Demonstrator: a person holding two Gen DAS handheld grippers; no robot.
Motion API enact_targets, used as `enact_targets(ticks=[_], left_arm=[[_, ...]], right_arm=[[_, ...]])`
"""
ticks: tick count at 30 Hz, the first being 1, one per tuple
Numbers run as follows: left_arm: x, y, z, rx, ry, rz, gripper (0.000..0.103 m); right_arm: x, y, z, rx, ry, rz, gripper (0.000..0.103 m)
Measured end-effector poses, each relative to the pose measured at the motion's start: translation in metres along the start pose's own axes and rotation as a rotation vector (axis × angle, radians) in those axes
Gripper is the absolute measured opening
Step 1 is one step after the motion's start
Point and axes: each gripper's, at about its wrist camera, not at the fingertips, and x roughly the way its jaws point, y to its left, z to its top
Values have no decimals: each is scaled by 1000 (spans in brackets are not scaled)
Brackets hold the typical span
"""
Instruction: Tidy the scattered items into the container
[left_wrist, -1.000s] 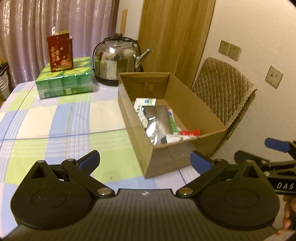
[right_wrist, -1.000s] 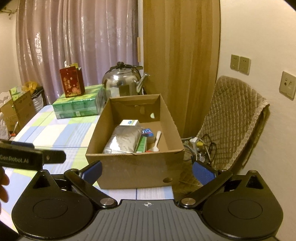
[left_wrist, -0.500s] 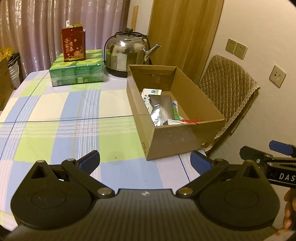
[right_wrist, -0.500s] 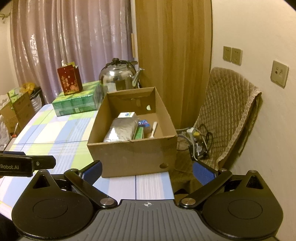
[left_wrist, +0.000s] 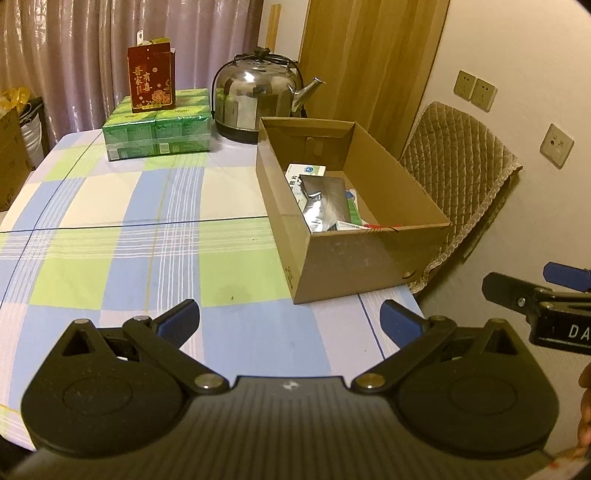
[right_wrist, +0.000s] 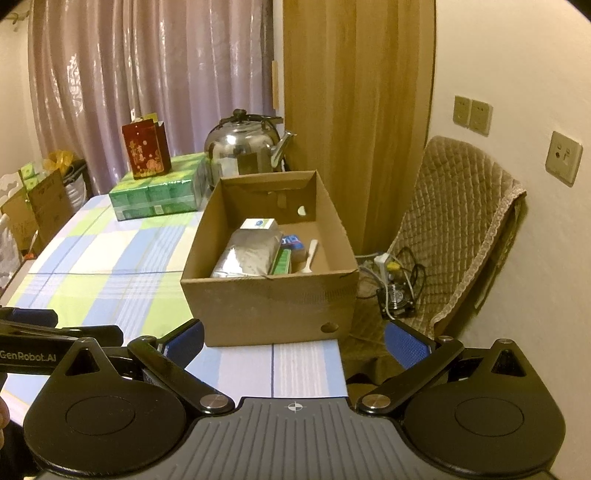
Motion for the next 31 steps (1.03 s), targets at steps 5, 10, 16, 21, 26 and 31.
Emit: enact_targets(ticks=[5, 10, 16, 21, 26, 31], left_arm=[[2, -3, -2, 5, 5, -2, 102], [3, -5, -3, 9, 12, -4, 102], [4, -7, -5, 14, 16, -7, 102], [6, -8, -5, 16, 22, -11, 102], [7, -7, -5, 17, 23, -17, 102], [6, -7, -6, 14, 11, -24, 102]], right_arm=[[1, 0, -3, -6, 6, -7, 101], [3, -1, -5, -3, 15, -9, 101], [4, -1, -6, -2, 19, -9, 101], [4, -2, -7, -3, 23, -9, 101], [5, -2, -8, -5, 25, -9, 101], [7, 0, -11, -9, 34, -11, 101]])
